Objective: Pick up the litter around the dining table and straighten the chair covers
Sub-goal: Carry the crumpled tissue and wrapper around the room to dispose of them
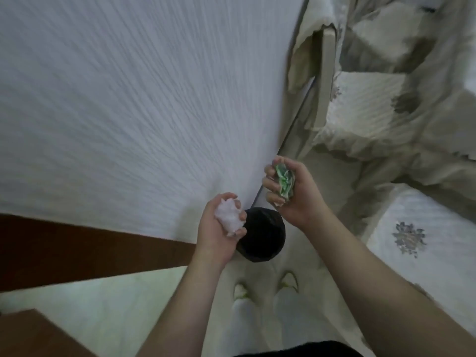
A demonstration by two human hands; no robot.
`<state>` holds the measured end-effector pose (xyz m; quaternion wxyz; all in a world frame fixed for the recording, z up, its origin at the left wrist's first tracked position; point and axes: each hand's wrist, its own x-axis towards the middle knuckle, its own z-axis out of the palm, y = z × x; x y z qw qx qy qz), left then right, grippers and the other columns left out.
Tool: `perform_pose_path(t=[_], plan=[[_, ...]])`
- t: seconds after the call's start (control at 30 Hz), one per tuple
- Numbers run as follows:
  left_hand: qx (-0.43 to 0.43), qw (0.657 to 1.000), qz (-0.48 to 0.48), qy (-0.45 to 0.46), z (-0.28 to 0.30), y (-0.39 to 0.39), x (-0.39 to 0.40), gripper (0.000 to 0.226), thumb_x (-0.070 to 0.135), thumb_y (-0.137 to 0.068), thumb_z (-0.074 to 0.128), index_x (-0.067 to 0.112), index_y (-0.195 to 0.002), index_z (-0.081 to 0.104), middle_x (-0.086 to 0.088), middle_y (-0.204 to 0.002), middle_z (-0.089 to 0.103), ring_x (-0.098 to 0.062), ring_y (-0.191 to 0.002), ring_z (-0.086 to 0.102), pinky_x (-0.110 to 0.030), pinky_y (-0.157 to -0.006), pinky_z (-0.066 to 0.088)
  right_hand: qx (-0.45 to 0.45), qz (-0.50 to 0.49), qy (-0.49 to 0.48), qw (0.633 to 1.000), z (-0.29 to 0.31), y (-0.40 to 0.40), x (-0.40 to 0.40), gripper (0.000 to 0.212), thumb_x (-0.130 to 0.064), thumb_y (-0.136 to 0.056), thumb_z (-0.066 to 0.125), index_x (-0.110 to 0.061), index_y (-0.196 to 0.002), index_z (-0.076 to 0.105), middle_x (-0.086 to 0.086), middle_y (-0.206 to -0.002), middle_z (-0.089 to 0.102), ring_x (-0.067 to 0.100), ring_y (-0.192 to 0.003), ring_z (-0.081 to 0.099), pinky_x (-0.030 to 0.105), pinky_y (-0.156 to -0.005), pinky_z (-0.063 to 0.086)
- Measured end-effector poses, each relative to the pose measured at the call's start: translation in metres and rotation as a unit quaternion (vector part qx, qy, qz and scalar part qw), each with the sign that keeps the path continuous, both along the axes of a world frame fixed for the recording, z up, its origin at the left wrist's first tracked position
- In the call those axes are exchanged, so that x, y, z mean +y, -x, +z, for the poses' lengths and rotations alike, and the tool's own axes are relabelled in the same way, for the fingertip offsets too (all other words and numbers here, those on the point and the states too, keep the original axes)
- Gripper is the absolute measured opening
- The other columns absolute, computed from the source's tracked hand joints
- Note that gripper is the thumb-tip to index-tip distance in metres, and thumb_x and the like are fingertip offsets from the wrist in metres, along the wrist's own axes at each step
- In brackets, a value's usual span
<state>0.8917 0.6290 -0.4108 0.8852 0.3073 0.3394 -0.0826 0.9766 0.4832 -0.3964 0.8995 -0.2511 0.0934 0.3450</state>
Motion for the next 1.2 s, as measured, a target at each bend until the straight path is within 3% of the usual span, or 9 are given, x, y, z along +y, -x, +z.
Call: perform_pose_path(t=[0.2, 0.3, 0.4, 0.5, 0.67, 0.73, 0.87, 1.1, 1.2], plan=[[0.041, 0.996, 0.011, -0.081, -0.084, -0.044, 0.011, 0.019, 0.027, -0.090, 0.049, 0.019, -0.077, 0.060, 0.001, -0.072, 0.053, -0.013, -0.057, 0.046, -0.021, -0.042, 0.018, 0.090, -0.054, 0.001, 0.995, -0.105, -0.005, 0.006, 0.011, -0.028, -0.083, 0.053, -0.019, -0.081, 0.060, -0.003, -0.072, 0.046, 0.008, -0.048, 0.036, 0.017, -0.033, 0.026], [0.081, 0.979, -0.052, -0.181, -0.124, -0.053, 0.011, 0.018, 0.028, -0.087, 0.053, 0.023, -0.073, 0.064, 0.004, -0.067, 0.056, -0.011, -0.054, 0.049, -0.023, -0.044, 0.023, 0.143, -0.093, 0.096, 0.981, -0.155, 0.004, 0.007, 0.011, -0.030, -0.086, 0.053, -0.020, -0.083, 0.059, -0.002, -0.070, 0.050, 0.008, -0.051, 0.042, 0.018, -0.037, 0.030], [0.093, 0.882, -0.146, -0.437, -0.191, -0.052, 0.007, 0.022, 0.025, -0.095, 0.047, 0.020, -0.080, 0.063, 0.010, -0.068, 0.061, -0.004, -0.058, 0.056, -0.021, -0.050, 0.042, 0.176, -0.140, 0.300, 0.927, -0.216, 0.004, 0.009, 0.009, -0.030, -0.094, 0.052, -0.024, -0.093, 0.058, -0.001, -0.075, 0.055, 0.011, -0.061, 0.051, 0.023, -0.052, 0.039], [0.075, 0.807, -0.195, -0.553, -0.259, -0.049, 0.002, 0.021, 0.030, -0.097, 0.046, 0.022, -0.083, 0.060, 0.004, -0.081, 0.063, -0.010, -0.072, 0.061, -0.021, -0.061, 0.045, 0.092, -0.116, 0.462, 0.875, -0.288, 0.017, 0.013, 0.011, -0.029, -0.099, 0.047, -0.029, -0.107, 0.053, 0.008, -0.099, 0.058, 0.018, -0.078, 0.057, 0.031, -0.059, 0.047], [0.074, 0.706, -0.280, -0.647, -0.348, -0.047, -0.003, 0.029, 0.031, -0.096, 0.047, 0.027, -0.067, 0.046, 0.005, -0.070, 0.051, -0.008, -0.062, 0.050, -0.023, -0.055, 0.038, -0.081, 0.026, 0.636, 0.767, -0.391, 0.031, 0.007, 0.038, -0.043, -0.093, 0.050, -0.032, -0.128, 0.039, 0.004, -0.127, 0.049, 0.017, -0.106, 0.055, 0.042, -0.092, 0.051], [0.066, 0.679, -0.317, -0.659, -0.383, -0.044, -0.001, 0.012, 0.034, -0.091, 0.052, 0.025, -0.089, 0.058, 0.003, -0.090, 0.055, -0.012, -0.080, 0.054, -0.030, -0.068, 0.047, -0.122, 0.065, 0.667, 0.732, -0.419, 0.030, 0.008, 0.046, -0.032, -0.094, 0.054, -0.022, -0.136, 0.037, 0.005, -0.134, 0.041, 0.010, -0.107, 0.046, 0.027, -0.095, 0.042], [0.046, 0.645, -0.395, -0.653, -0.432, -0.038, 0.002, 0.048, 0.036, -0.085, 0.056, 0.030, -0.131, 0.043, -0.005, -0.124, 0.042, -0.021, -0.110, 0.044, -0.039, -0.091, 0.043, -0.188, 0.119, 0.713, 0.665, -0.466, 0.030, 0.017, 0.068, -0.023, -0.090, 0.062, -0.019, -0.146, 0.024, 0.011, -0.134, 0.034, 0.024, -0.117, 0.046, 0.030, -0.097, 0.040], [0.082, 0.573, -0.439, -0.687, -0.453, -0.030, 0.009, 0.063, 0.030, -0.089, 0.050, 0.033, -0.145, 0.022, -0.004, -0.136, 0.038, -0.023, -0.126, 0.036, -0.045, -0.108, 0.026, -0.215, 0.237, 0.680, 0.659, -0.507, 0.030, 0.015, 0.096, -0.034, -0.085, 0.068, -0.021, -0.152, 0.000, 0.014, -0.151, 0.019, 0.031, -0.134, 0.030, 0.037, -0.107, 0.031], [0.063, 0.577, -0.428, -0.692, -0.454, -0.028, 0.011, 0.067, 0.025, -0.088, 0.052, 0.033, -0.147, 0.021, -0.004, -0.139, 0.038, -0.023, -0.127, 0.034, -0.044, -0.108, 0.027, -0.248, 0.265, 0.656, 0.661, -0.507, 0.037, 0.005, 0.092, -0.027, -0.088, 0.063, -0.022, -0.152, -0.003, 0.009, -0.155, 0.013, 0.026, -0.140, 0.021, 0.034, -0.110, 0.024]])
